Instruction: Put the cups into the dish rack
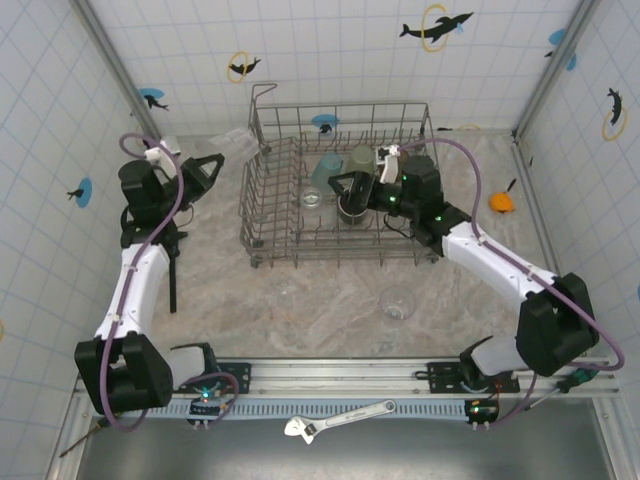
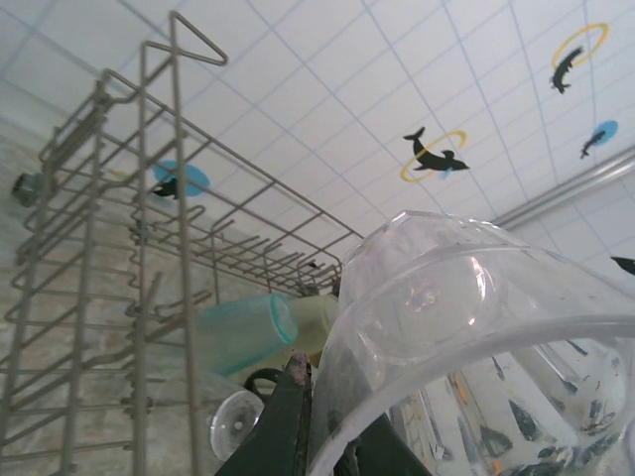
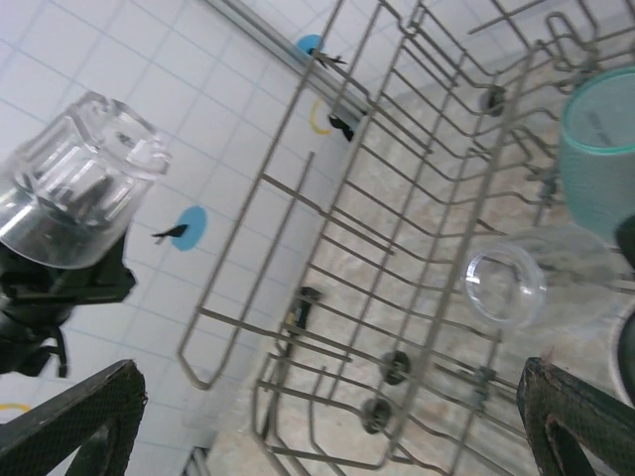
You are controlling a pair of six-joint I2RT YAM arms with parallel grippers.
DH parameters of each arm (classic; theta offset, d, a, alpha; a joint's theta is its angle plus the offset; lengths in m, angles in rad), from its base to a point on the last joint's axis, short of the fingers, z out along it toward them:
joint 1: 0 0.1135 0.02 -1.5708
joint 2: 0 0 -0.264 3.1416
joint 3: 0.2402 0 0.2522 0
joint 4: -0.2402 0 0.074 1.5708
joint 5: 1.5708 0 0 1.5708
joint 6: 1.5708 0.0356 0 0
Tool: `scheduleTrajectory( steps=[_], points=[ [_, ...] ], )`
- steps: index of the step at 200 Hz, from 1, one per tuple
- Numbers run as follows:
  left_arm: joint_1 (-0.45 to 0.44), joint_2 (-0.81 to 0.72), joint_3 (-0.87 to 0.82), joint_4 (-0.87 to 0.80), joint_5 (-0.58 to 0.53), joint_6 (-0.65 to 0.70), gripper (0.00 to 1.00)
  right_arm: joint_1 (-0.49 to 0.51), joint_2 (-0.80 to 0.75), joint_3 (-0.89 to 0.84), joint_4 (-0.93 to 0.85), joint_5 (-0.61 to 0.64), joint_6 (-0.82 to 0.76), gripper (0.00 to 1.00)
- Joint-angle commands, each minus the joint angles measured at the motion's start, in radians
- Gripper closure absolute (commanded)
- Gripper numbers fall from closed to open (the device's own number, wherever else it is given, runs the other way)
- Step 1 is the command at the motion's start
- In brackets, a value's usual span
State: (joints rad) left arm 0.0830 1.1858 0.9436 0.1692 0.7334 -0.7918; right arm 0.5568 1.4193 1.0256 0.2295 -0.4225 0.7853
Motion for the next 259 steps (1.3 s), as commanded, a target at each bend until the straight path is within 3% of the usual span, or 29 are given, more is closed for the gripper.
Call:
scheduleTrajectory(
  steps=[1,55,124,259],
  points=[
    [-0.038,0.008,-0.003,0.106,0.02,-0.044,1.0,0.009,0.029,0.043,0.18,-0.057,0.097,0.0],
    [-0.123,0.051,0.004,0.167,0.0,-0.059,1.0,0.027,0.126,0.083,0.399,-0.089,0.273,0.0],
    [-0.199,0.159,0.066,0.253,0.002,-0.079,1.0,0.061,0.248,0.192,0.513,-0.054,0.399,0.0],
    [-0.259,0.253,0.115,0.279,0.045,-0.07,1.0,0.063,0.385,0.325,0.441,-0.048,0.57,0.0]
  ],
)
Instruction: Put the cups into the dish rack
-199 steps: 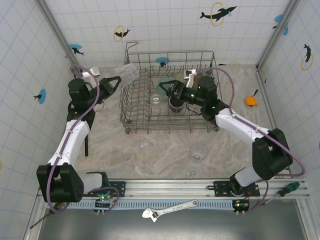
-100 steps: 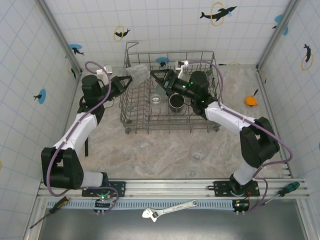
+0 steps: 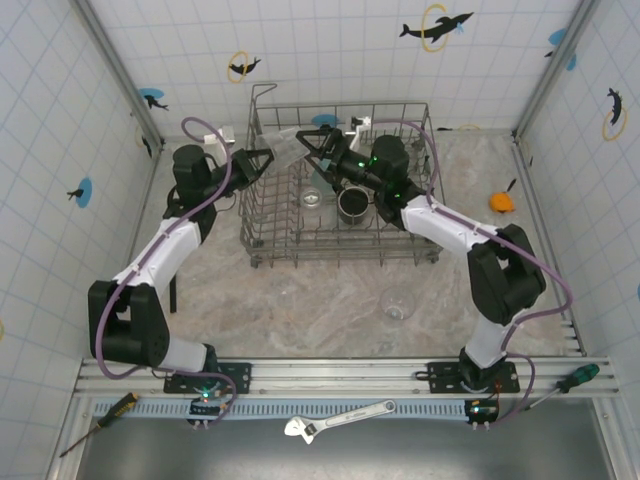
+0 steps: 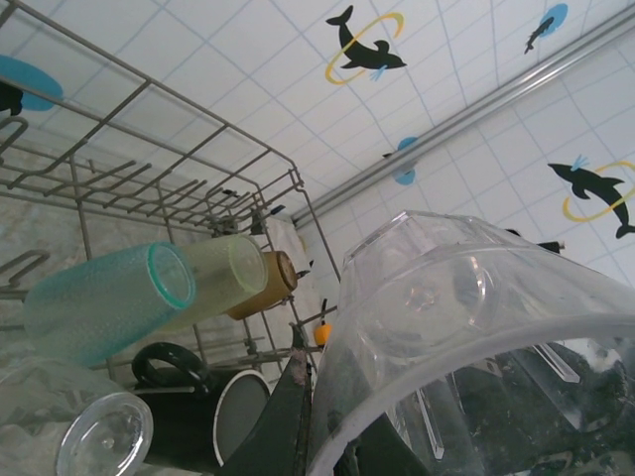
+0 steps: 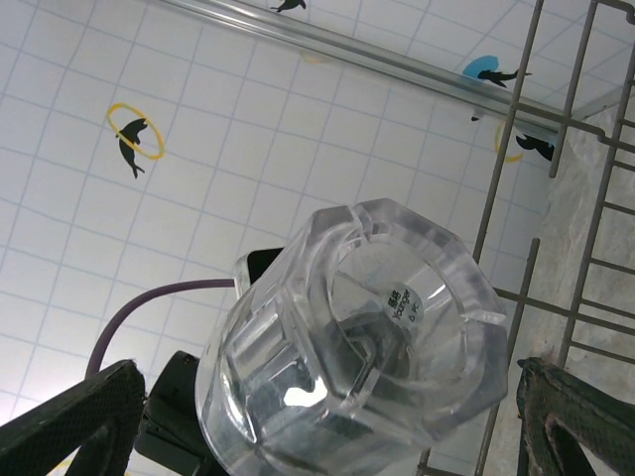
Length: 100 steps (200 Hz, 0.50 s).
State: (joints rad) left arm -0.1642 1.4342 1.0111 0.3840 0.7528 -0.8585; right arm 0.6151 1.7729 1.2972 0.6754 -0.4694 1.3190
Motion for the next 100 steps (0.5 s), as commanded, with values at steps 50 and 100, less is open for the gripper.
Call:
scheduleTrajectory(
  steps=[50,100],
  points=[
    [-0.027,0.007,0.046,0.064,0.028,-0.002,1.0,0.004,0.05,0.065,-0.009,0.024,0.079,0.05],
    [-0.037,0.016,0.043,0.065,0.041,0.0,1.0,0.005,0.083,0.077,0.07,0.034,0.168,0.12]
  ],
)
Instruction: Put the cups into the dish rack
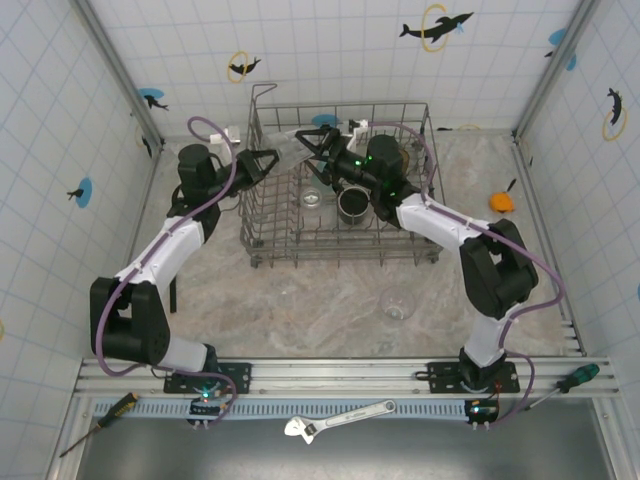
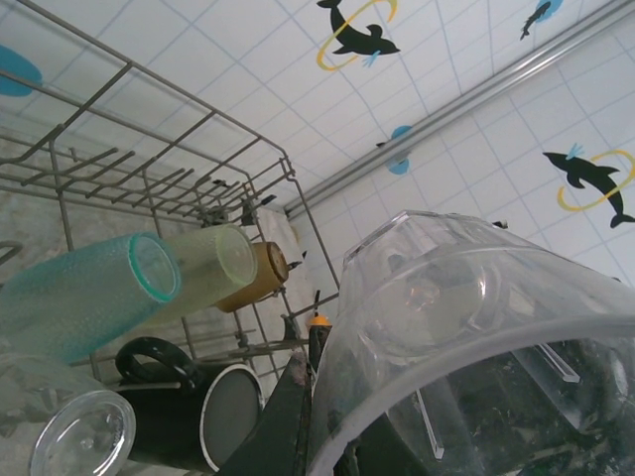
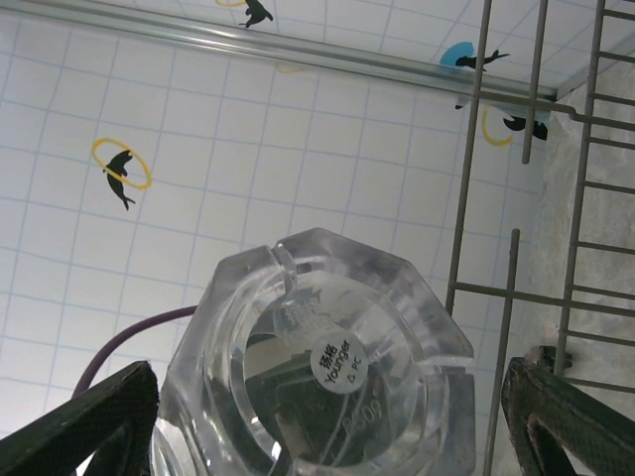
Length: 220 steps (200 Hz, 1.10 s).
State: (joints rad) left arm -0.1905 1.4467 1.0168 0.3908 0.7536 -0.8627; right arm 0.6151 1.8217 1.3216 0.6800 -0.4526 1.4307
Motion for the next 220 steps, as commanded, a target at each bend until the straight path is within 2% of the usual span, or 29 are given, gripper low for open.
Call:
scheduleTrajectory(
  steps=[1,37,77,82,101,116,129,148,167,202,220],
  points=[
    [-0.01,0.003,0.037,0.057,0.041,0.004,1.0,0.005,0.035,0.053,0.066,0.016,0.058,0.12],
    [-0.013,0.014,0.039,0.054,0.048,0.005,1.0,0.005,0.041,0.055,0.079,0.02,0.073,0.19],
    [-0.015,0.02,0.038,0.049,0.042,0.008,1.0,0.003,0.041,0.046,0.095,0.014,0.079,0.42],
    [-0.016,0.02,0.04,0.045,0.04,0.008,0.94,0.003,0.041,0.043,0.096,0.014,0.079,0.44],
    [-0.016,0.018,0.045,0.035,0.033,0.014,0.9,0.0,0.034,0.038,0.098,0.015,0.071,0.52],
    [-0.016,0.012,0.052,0.018,0.023,0.024,0.76,-0.004,0.026,0.029,0.098,0.021,0.065,0.57],
    [-0.014,0.009,0.062,-0.01,0.01,0.041,0.66,-0.012,0.016,0.024,0.094,0.022,0.057,0.59],
    [-0.015,-0.002,0.077,-0.049,-0.014,0.066,0.61,-0.023,0.003,0.021,0.077,0.026,0.041,0.6],
    [-0.015,-0.015,0.086,-0.084,-0.035,0.087,0.45,-0.034,-0.013,0.022,0.046,0.029,0.01,0.62],
    [-0.015,-0.044,0.094,-0.15,-0.063,0.148,0.23,-0.054,-0.045,0.006,0.02,0.055,-0.032,0.63],
    [-0.014,-0.057,0.1,-0.189,-0.069,0.186,0.17,-0.064,-0.06,0.011,-0.015,0.06,-0.074,0.65]
  ],
)
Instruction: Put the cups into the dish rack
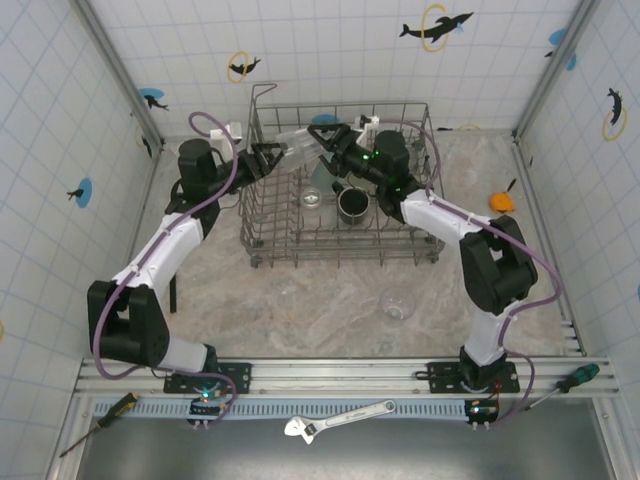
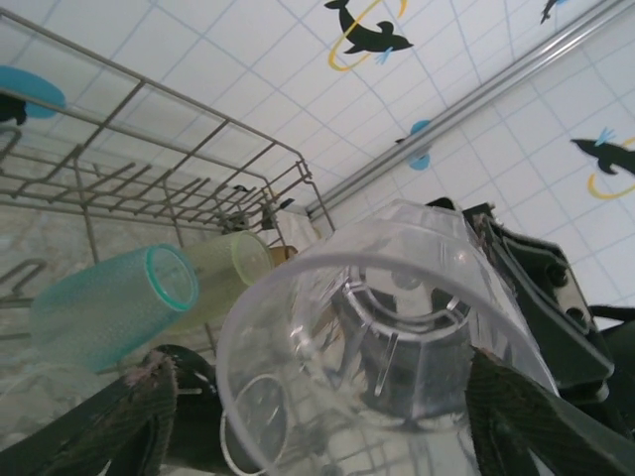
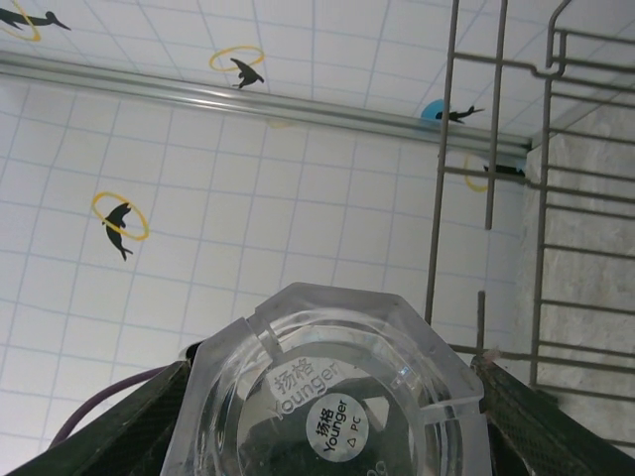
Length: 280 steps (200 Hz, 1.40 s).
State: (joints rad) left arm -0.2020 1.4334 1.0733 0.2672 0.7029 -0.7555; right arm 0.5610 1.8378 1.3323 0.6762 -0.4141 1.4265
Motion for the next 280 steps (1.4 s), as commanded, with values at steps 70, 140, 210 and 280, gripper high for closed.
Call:
scheduleTrajectory(
  steps=[70,140,210,280],
  points=[
    [0.052,-0.128,0.076,-0.263,-0.094,0.173,0.03,-0.006,-0.105,0.054,-0.282,0.152,-0.361,0.66],
    [0.196,-0.189,0.053,-0.44,-0.308,0.223,0.03,0.066,-0.035,0.154,-0.447,0.14,-0.691,0.68],
    [0.266,-0.169,-0.082,-0.427,-0.386,0.244,0.02,0.19,0.08,0.326,-0.694,0.198,-1.089,0.68],
    [0.272,-0.209,-0.196,-0.432,-0.539,0.334,0.02,0.244,0.141,0.298,-0.689,0.223,-1.258,0.68]
  ],
)
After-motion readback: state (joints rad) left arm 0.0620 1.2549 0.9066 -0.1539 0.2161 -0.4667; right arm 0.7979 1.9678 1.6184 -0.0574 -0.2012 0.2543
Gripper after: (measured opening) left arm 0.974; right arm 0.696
